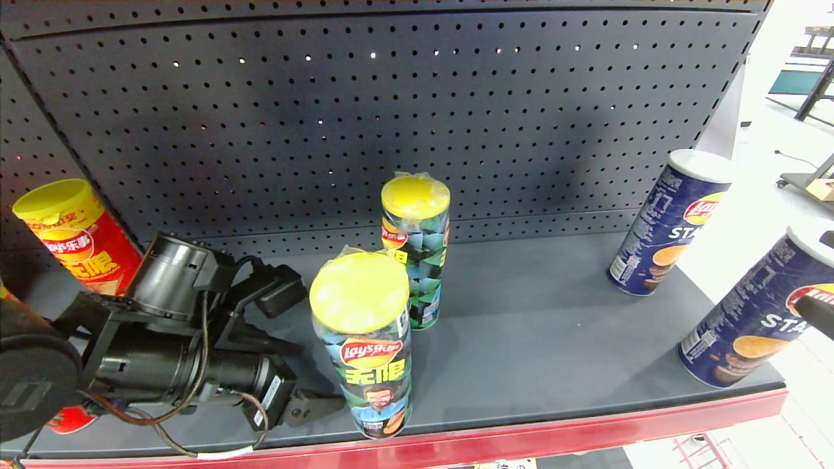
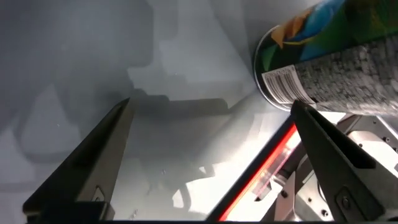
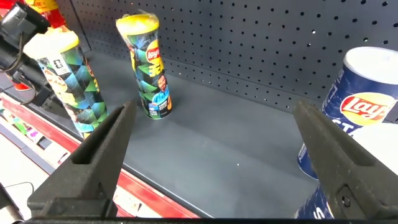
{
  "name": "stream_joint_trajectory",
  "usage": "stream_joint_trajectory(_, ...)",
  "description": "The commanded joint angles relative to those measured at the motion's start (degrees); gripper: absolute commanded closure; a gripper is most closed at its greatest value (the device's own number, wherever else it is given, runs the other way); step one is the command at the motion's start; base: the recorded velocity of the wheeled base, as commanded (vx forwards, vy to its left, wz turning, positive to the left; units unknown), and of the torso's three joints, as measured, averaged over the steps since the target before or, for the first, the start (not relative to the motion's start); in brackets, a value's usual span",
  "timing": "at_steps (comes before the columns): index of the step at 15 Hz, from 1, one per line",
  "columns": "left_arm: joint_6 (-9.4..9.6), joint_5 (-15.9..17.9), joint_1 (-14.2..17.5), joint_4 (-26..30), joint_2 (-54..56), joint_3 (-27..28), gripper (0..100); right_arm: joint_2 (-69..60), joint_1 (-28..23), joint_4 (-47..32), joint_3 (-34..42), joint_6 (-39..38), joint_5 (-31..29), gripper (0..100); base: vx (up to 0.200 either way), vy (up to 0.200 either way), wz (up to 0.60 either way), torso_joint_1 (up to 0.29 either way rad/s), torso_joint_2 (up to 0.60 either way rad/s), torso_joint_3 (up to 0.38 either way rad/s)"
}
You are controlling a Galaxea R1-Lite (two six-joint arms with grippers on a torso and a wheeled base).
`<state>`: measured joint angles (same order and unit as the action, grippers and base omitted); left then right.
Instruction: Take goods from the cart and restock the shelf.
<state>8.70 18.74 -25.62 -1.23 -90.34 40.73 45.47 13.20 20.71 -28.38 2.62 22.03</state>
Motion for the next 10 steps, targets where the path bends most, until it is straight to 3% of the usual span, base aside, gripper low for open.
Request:
stream_joint_trajectory(1, 0.0, -0.02, -0.04, -0.09, -1.06, 0.76, 0, 0.23, -0.02, 0.03, -0.01, 0.02, 0.03, 0, 0.0, 0.0, 0.0, 0.0, 0.0, 0.0)
stream_joint_trajectory(10, 0.0, -0.72, -0.92, 0.0, -3.26, 3.83, 0, 0.23, -0.02, 0.03, -0.01, 0.02, 0.03, 0, 0.0, 0.0, 0.0, 0.0, 0.0, 0.0)
